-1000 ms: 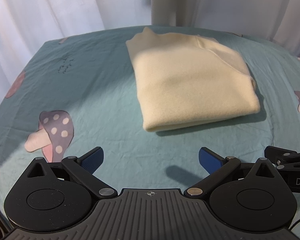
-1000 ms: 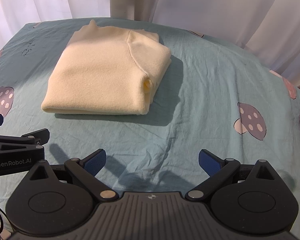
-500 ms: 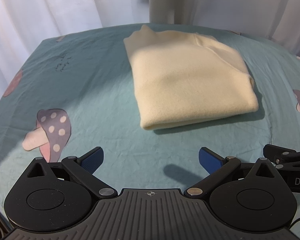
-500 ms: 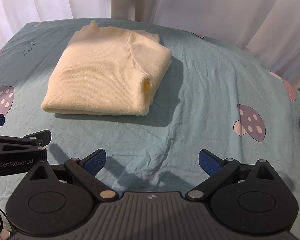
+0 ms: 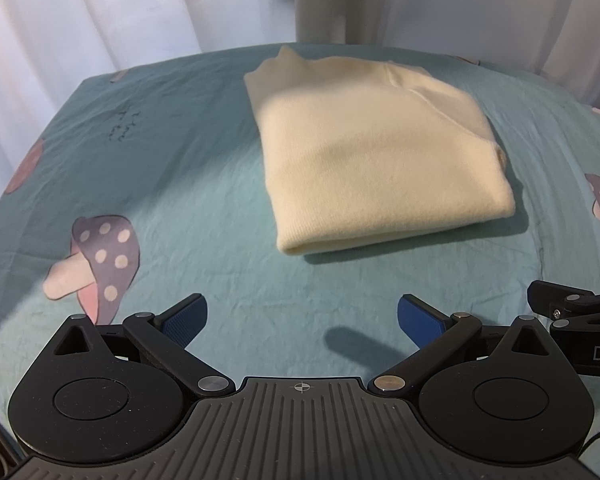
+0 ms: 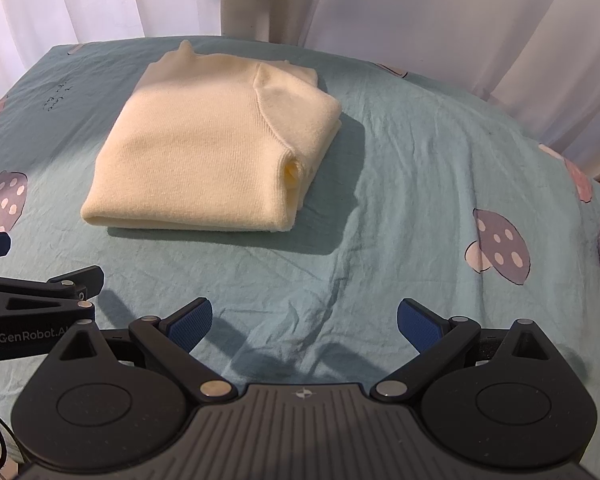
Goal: Fold small clothes
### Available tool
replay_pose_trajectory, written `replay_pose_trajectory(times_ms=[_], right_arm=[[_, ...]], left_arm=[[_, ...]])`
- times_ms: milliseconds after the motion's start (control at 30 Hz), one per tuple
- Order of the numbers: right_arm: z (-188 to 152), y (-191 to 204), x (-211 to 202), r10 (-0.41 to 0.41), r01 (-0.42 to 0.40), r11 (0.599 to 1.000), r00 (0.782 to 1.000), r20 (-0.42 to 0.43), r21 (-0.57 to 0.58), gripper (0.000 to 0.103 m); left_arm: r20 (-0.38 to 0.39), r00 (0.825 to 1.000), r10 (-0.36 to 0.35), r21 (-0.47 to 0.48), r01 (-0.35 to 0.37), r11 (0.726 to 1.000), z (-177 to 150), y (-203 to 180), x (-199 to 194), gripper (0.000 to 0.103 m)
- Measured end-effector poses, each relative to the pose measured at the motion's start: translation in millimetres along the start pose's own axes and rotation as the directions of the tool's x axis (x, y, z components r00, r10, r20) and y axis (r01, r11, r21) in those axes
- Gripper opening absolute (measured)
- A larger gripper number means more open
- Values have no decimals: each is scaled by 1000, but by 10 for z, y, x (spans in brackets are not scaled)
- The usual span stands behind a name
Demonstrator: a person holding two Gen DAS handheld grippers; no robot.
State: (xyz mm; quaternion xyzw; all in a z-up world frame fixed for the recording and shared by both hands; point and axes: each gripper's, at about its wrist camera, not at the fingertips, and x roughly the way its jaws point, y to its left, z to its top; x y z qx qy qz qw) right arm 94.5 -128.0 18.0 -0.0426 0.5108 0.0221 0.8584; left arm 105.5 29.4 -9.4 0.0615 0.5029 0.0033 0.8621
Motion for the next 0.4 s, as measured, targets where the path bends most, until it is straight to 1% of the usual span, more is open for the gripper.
replay_pose_trajectory(times_ms=[400], right_arm=[[-5, -3, 6, 1, -1, 1000, 1000, 1, -2, 99]], left_arm=[[-3, 1000, -6, 2, 6, 1000, -11, 3, 0, 103]])
